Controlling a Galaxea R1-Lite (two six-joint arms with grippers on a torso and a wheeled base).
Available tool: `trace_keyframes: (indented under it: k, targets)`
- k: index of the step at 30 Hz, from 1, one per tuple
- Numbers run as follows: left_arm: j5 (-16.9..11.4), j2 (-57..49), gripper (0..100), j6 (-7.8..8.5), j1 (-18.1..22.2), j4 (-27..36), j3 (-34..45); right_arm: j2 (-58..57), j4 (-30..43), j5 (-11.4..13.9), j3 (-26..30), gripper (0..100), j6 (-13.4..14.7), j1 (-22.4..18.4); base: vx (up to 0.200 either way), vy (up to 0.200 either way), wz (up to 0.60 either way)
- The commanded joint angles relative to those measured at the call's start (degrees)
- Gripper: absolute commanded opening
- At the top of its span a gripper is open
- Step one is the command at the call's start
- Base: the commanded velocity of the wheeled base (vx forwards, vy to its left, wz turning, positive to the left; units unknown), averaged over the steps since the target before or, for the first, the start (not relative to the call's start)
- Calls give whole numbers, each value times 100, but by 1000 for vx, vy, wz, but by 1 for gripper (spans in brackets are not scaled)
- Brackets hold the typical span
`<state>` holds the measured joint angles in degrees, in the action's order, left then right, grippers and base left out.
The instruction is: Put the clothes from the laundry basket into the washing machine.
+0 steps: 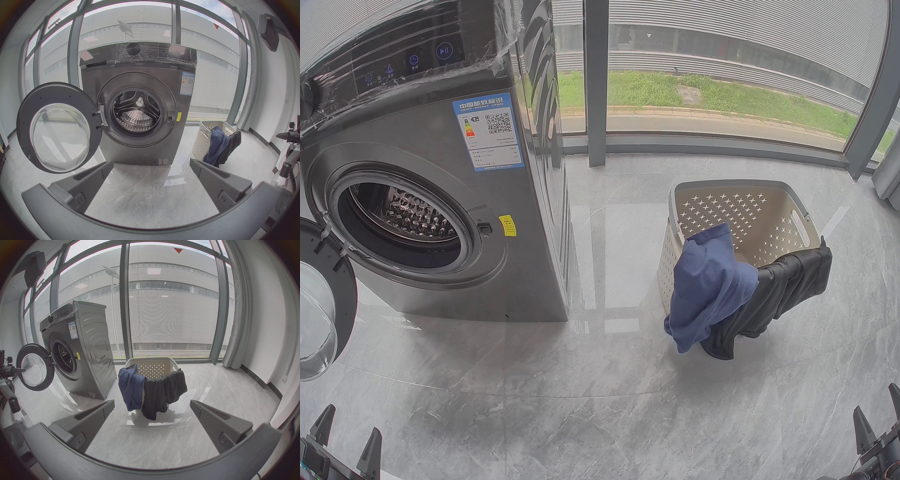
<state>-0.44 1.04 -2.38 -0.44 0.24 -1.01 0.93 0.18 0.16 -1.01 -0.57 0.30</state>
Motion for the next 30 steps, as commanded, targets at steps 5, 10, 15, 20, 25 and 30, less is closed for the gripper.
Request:
trace_keyframes:
  k: [5, 10, 15, 20, 25, 30]
  targets:
    - [-9, -104, 100, 0, 0, 2, 92, -93, -1, 2, 101, 100, -4, 5, 0, -200, 0]
    - [0, -104, 100, 0, 0, 2, 92, -93, -1, 2, 101, 100, -4, 5, 0, -200, 0]
    - [-9, -104, 100, 0, 0, 2, 92, -93, -1, 2, 101, 100, -4, 5, 0, -200, 0]
    - [0, -104, 100, -8, 0, 2, 92, -93, -1, 11, 101, 100, -4, 5, 0, -160, 0]
    - [0, -104, 100, -8, 0, 2, 92, -93, -1, 11, 101, 100, -4, 5, 0, 0, 0]
    - [0, -104, 100, -8, 0, 2, 92, -93, -1, 2, 101, 100, -4, 5, -80, 0, 0]
